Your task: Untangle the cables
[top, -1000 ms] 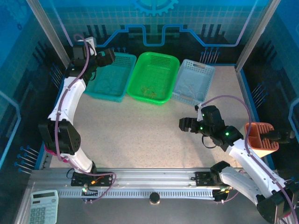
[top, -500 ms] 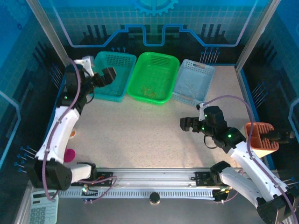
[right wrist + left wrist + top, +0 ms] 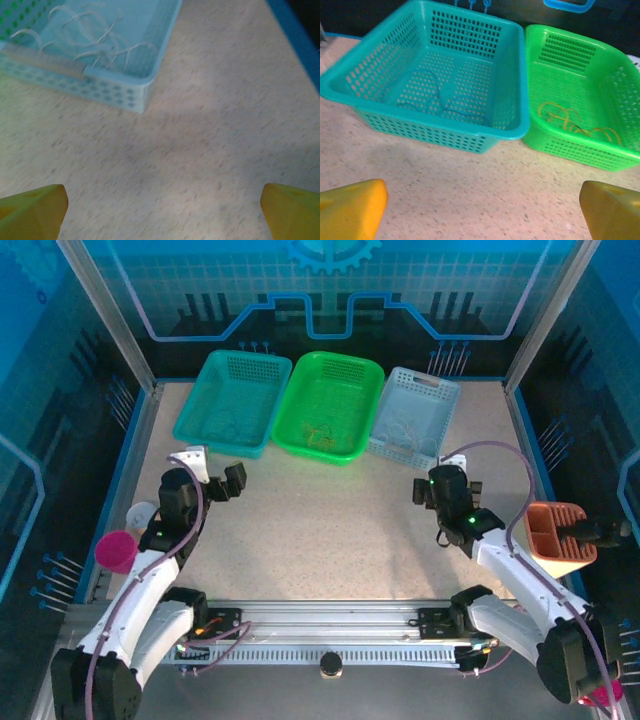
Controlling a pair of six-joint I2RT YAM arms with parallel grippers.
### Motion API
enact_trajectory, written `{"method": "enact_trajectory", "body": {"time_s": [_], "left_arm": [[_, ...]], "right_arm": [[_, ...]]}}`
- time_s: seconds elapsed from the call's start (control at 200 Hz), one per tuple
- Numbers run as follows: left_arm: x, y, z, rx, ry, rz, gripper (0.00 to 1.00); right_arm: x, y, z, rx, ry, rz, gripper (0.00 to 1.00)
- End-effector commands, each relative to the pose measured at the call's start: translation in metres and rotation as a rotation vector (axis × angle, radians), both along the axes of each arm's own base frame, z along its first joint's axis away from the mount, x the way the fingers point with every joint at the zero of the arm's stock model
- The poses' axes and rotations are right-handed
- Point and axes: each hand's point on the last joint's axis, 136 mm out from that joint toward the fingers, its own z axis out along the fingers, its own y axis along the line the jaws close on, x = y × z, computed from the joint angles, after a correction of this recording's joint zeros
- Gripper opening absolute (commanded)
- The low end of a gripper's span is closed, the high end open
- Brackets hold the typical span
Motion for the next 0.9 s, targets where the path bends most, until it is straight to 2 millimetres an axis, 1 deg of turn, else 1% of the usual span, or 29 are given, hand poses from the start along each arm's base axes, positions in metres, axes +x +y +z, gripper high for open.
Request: {"method": "enact_trajectory", "body": {"time_s": [0.0, 0.02, 0.05, 0.13, 0.195, 0.21, 0.22, 0.285, 0.31, 0.35, 0.435, 0.51, 0.52, 0.64, 0.675, 0.75, 0.81, 0.835, 0.865, 0.895], "left_arm": [[0.012, 0.011, 0.012, 0.088, -0.085, 0.052, 0.99], [0.013, 0.013, 0.012, 0.092, -0.089, 0.062, 0.99], [0.016, 0.016, 0.005, 0.106, -0.084, 0.080, 0.99], [0.023, 0.026, -0.006, 0.137, -0.093, 0.135, 0.99], [0.028, 0.026, -0.019, 0.154, -0.093, 0.135, 0.99], [0.029, 0.027, -0.023, 0.158, -0.089, 0.140, 0.99], [0.030, 0.027, -0.023, 0.157, -0.093, 0.143, 0.99], [0.034, 0.029, -0.039, 0.165, -0.087, 0.152, 0.99], [0.037, 0.028, -0.042, 0.167, -0.103, 0.152, 0.99], [0.039, 0.028, -0.045, 0.169, -0.127, 0.150, 0.99], [0.047, 0.024, -0.053, 0.185, -0.141, 0.129, 0.99], [0.054, 0.023, -0.057, 0.198, -0.153, 0.118, 0.99], [0.054, 0.024, -0.060, 0.197, -0.142, 0.119, 0.99], [0.058, 0.026, -0.076, 0.175, -0.121, 0.110, 0.99], [0.059, 0.026, -0.078, 0.169, -0.129, 0.107, 0.99], [0.060, 0.023, -0.087, 0.166, -0.125, 0.088, 0.99], [0.062, 0.021, -0.093, 0.167, -0.130, 0.073, 0.99], [0.062, 0.020, -0.097, 0.170, -0.127, 0.067, 0.99], [0.064, 0.020, -0.097, 0.179, -0.145, 0.066, 0.99], [0.065, 0.021, -0.098, 0.174, -0.135, 0.069, 0.99]], "right_arm": [[0.022, -0.015, 0.020, -0.073, -0.152, -0.054, 1.00], [0.024, -0.017, 0.020, -0.077, -0.160, -0.058, 1.00], [0.027, -0.020, 0.017, -0.082, -0.164, -0.065, 1.00], [0.034, -0.026, 0.006, -0.108, -0.163, -0.077, 1.00], [0.040, -0.028, -0.005, -0.129, -0.162, -0.072, 1.00], [0.040, -0.029, -0.011, -0.138, -0.147, -0.069, 1.00], [0.042, -0.029, -0.009, -0.138, -0.165, -0.069, 1.00], [0.048, -0.028, -0.022, -0.147, -0.165, -0.055, 1.00], [0.050, -0.027, -0.026, -0.146, -0.165, -0.043, 1.00], [0.054, -0.024, -0.029, -0.150, -0.156, -0.021, 1.00], [0.064, -0.008, -0.026, -0.112, -0.204, 0.077, 1.00], [0.072, -0.002, -0.025, -0.078, -0.239, 0.137, 1.00], [0.073, -0.001, -0.024, -0.072, -0.242, 0.143, 1.00], [0.080, -0.002, -0.024, -0.007, -0.270, 0.173, 1.00], [0.082, -0.002, -0.024, 0.000, -0.270, 0.185, 1.00], [0.083, 0.003, -0.022, 0.004, -0.301, 0.248, 1.00], [0.080, 0.000, -0.026, -0.002, -0.362, 0.240, 1.00], [0.078, -0.002, -0.030, -0.001, -0.385, 0.229, 1.00], [0.077, -0.003, -0.038, -0.003, -0.399, 0.226, 1.00], [0.078, -0.004, -0.034, -0.022, -0.453, 0.221, 1.00]]}}
